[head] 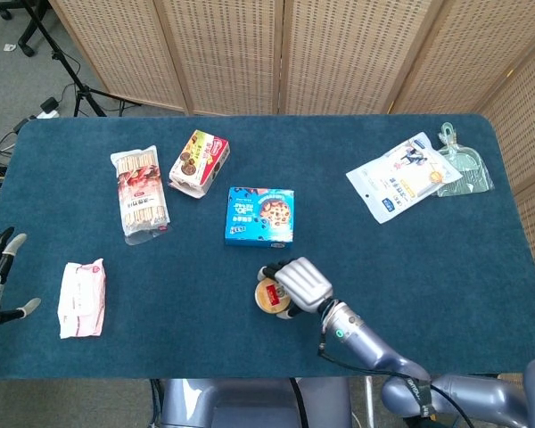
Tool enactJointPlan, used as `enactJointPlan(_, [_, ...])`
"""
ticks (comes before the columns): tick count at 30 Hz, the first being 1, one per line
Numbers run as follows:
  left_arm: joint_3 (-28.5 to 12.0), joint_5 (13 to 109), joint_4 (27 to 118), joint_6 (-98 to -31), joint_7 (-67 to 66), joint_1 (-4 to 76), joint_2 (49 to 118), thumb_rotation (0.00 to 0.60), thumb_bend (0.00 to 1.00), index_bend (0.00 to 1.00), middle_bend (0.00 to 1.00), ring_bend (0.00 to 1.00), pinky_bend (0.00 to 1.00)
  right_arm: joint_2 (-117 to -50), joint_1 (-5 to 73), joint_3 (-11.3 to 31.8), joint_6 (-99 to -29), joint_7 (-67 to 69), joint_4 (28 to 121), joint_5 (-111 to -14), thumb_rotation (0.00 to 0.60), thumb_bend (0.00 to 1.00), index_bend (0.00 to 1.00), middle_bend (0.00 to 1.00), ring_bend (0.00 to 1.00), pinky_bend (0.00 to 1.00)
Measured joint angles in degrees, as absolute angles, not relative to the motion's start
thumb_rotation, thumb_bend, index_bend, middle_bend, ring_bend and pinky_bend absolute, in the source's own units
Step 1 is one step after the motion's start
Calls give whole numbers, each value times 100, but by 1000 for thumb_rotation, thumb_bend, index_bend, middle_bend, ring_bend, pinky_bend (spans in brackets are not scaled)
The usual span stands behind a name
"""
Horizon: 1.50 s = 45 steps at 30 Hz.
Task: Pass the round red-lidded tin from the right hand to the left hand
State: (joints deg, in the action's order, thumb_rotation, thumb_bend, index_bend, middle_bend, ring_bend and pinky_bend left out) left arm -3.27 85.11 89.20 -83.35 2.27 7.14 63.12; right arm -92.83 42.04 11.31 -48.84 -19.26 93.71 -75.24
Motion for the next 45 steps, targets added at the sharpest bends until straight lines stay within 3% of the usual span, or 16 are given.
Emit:
enactJointPlan(3, [-325, 8494, 8913, -8295, 218, 729, 6315, 600, 51, 0, 0, 0, 0, -9615, 4386, 1165, -4854, -2285, 9383, -7338, 600, 517, 566, 591, 433, 521])
enactJointPlan(5, [-329, 8474, 8905, -8277, 213, 737, 6317, 600, 51, 0, 0, 0, 0, -9845, 4505, 1215, -4866, -2501, 9358, -7182, 600, 428, 553, 569, 432, 521])
enactJointPlan(6, [-331, 8471, 8905, -8279, 218, 736, 6316, 600, 51, 0, 0, 0, 0, -9964, 4569, 1251, -4876, -2588, 9336, -7079, 600, 275, 487, 505, 401, 514])
enactJointPlan(7, [-333, 8472, 8905, -8286, 236, 734, 6312, 600, 52, 0, 0, 0, 0, -10039, 4625, 1270, -4863, -2647, 9319, -6990, 600, 123, 332, 368, 309, 461])
enactJointPlan(8, [-333, 8475, 8901, -8292, 270, 731, 6306, 600, 51, 0, 0, 0, 0, -10099, 4696, 1281, -4813, -2744, 9307, -6852, 600, 43, 219, 255, 223, 405])
enactJointPlan(9, [-333, 8476, 8895, -8294, 292, 731, 6302, 600, 51, 0, 0, 0, 0, -10119, 4743, 1281, -4759, -2820, 9309, -6737, 600, 0, 76, 108, 99, 302])
enactJointPlan(10, [-332, 8474, 8890, -8289, 312, 731, 6296, 600, 51, 0, 0, 0, 0, -10127, 4783, 1280, -4708, -2882, 9321, -6614, 600, 0, 1, 16, 18, 194])
enactJointPlan(11, [-331, 8468, 8883, -8275, 336, 732, 6289, 600, 51, 0, 0, 0, 0, -10134, 4829, 1281, -4661, -2936, 9353, -6450, 600, 0, 0, 0, 0, 146])
enactJointPlan(13, [-331, 8455, 8873, -8253, 372, 737, 6278, 600, 51, 0, 0, 0, 0, -10141, 4875, 1285, -4654, -2973, 9431, -6238, 600, 0, 0, 0, 0, 59])
enactJointPlan(15, [-332, 8454, 8863, -8244, 422, 741, 6265, 600, 51, 0, 0, 0, 0, -10123, 4884, 1287, -4724, -2982, 9490, -6219, 600, 0, 0, 0, 0, 33])
enactJointPlan(24, [-327, 8481, 8818, -8199, 450, 779, 6266, 600, 51, 0, 0, 0, 0, -9440, 4764, 1320, -5205, -2978, 10255, -6581, 600, 0, 0, 0, 0, 24])
enactJointPlan(30, [-262, 8758, 8803, -8184, 431, 856, 6279, 600, 49, 0, 0, 0, 0, -8406, 4434, 1273, -5722, -3096, 10806, -7011, 600, 0, 0, 0, 0, 14])
enactJointPlan(35, [-60, 9501, 8668, -7982, 556, 1155, 6255, 600, 46, 0, 0, 0, 0, -7166, 3599, 880, -6611, -2951, 11006, -7702, 600, 0, 0, 0, 0, 0])
enactJointPlan(39, [127, 10193, 8620, -7693, 585, 1552, 6246, 600, 48, 0, 0, 0, 0, -6681, 2950, 564, -7335, -2228, 10690, -8127, 600, 0, 0, 0, 0, 0])
enactJointPlan(45, [304, 10725, 8960, -6908, 363, 2186, 6314, 600, 46, 0, 0, 0, 0, -6711, 1925, 296, -8739, -986, 9370, -8443, 600, 0, 0, 0, 0, 0])
